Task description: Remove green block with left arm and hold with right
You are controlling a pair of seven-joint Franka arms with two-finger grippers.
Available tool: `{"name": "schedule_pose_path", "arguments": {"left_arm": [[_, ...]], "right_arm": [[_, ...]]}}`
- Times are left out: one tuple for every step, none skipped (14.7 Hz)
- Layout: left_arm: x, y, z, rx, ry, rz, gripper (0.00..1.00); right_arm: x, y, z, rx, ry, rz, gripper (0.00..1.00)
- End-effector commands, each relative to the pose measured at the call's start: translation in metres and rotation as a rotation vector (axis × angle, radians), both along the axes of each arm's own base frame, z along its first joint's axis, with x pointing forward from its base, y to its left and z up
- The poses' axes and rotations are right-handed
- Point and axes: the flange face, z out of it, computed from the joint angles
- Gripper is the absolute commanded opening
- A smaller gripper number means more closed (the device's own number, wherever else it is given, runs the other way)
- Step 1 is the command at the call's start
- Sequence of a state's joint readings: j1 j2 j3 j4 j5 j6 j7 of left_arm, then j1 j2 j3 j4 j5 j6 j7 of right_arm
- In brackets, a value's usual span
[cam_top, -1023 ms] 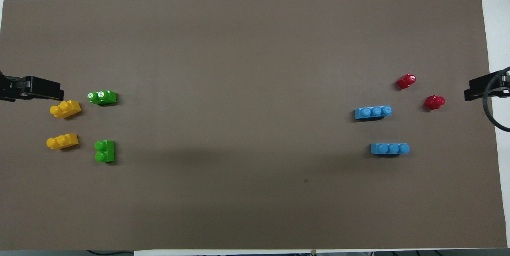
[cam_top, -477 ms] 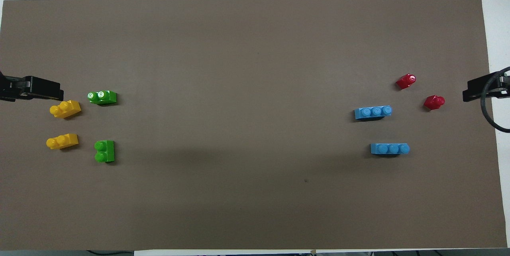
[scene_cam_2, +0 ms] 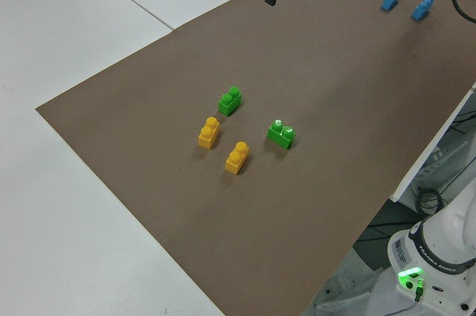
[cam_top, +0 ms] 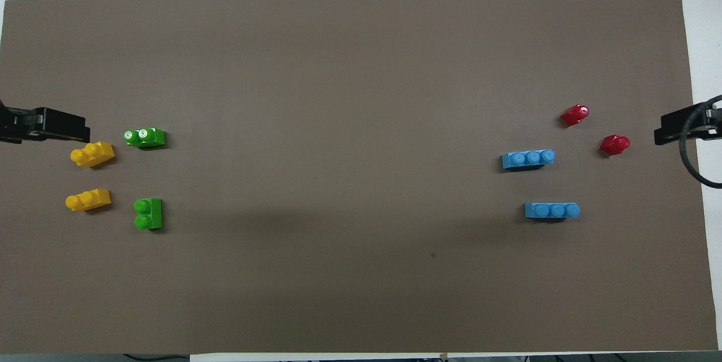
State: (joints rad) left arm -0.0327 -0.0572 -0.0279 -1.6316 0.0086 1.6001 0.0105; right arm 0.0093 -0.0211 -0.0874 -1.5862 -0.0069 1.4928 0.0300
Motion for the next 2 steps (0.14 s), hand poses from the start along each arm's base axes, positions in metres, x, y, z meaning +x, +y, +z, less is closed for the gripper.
{"name": "schedule_pose_path", "arguments": {"left_arm": [[-0.0052,0.0022,0.0008,0.016,-0.008,0.006,1.0],[-0.0057,0.0022,0.0017,0.016,-0.009,0.006,1.0]], "right_arm": [[-0.0093,-0.0017,0.0005,-0.004,-0.006,0.01,1.0],[-0.0092,-0.001,0.0012,-0.004,-0.007,0.025,1.0]]}}
